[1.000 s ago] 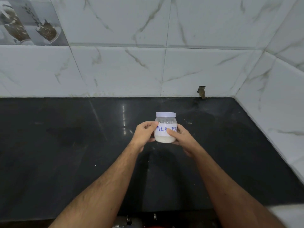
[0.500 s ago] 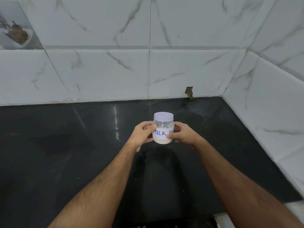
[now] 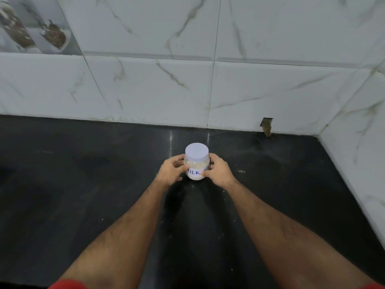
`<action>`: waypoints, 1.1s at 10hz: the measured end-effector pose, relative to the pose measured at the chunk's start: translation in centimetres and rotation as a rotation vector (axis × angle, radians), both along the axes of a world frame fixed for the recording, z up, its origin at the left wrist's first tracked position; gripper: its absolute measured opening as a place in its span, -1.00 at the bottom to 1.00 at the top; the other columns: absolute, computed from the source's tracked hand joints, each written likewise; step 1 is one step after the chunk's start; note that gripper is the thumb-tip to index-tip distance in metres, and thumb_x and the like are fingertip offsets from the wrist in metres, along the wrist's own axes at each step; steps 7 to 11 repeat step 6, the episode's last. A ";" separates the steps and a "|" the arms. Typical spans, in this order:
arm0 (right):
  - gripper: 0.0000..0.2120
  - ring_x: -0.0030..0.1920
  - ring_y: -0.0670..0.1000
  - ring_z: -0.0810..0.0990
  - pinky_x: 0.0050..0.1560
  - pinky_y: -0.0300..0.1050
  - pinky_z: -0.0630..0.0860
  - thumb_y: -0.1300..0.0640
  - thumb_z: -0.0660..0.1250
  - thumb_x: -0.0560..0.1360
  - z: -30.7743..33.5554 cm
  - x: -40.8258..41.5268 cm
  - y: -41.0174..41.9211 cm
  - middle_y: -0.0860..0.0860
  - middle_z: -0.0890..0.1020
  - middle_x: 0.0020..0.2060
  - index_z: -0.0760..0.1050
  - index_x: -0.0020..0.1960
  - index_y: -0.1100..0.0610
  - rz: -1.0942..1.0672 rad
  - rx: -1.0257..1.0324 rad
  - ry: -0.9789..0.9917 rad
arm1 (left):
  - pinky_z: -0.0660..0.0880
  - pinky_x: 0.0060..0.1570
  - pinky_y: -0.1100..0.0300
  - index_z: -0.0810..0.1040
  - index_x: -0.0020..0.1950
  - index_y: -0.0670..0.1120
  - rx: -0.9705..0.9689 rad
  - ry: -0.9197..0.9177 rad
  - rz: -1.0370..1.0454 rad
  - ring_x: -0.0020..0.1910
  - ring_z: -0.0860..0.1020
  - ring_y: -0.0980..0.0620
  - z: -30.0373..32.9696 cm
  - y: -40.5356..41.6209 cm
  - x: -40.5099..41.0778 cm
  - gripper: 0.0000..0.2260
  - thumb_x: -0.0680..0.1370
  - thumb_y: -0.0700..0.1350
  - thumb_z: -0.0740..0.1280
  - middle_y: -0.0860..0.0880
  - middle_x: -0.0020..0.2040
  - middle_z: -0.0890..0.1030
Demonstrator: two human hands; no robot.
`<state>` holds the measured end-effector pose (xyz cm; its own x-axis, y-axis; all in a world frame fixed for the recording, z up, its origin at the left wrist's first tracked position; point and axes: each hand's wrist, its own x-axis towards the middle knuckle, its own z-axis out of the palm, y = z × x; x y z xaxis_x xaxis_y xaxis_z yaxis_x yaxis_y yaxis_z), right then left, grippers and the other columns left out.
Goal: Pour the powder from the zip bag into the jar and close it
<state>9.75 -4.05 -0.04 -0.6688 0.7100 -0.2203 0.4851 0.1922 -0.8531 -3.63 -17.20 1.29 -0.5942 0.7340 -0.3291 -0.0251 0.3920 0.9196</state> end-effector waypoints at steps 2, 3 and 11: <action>-0.36 0.23 0.05 0.60 0.28 0.03 0.56 0.45 0.46 0.37 0.0 -2.0 0.3 0.04 0.62 0.24 0.44 0.41 0.16 -0.003 0.020 0.010 | 0.56 0.18 0.01 0.36 0.52 -0.01 -0.005 -0.058 0.006 0.33 0.52 -0.04 -0.5 0.3 -1.4 -0.51 0.62 -0.32 0.26 -0.01 0.37 0.54; -0.32 0.25 0.01 0.58 0.29 -0.01 0.55 0.47 0.43 0.40 -0.2 -1.8 0.1 0.02 0.60 0.26 0.40 0.46 0.13 -0.012 0.015 0.012 | 0.56 0.13 0.09 0.33 0.54 -0.03 0.005 -0.075 -0.007 0.33 0.50 -0.02 -0.7 0.1 -1.4 -0.49 0.62 -0.36 0.23 -0.02 0.40 0.51; -0.40 0.43 0.08 0.45 0.45 -0.01 0.38 0.13 0.42 0.53 -0.6 1.6 -2.7 0.10 0.47 0.45 0.33 0.53 0.15 -0.159 0.236 -0.105 | 0.53 0.28 -0.05 0.34 0.54 -0.08 0.070 -0.023 0.072 0.37 0.48 -0.01 -2.0 -1.9 -1.0 -0.50 0.60 -0.22 0.35 -0.12 0.42 0.49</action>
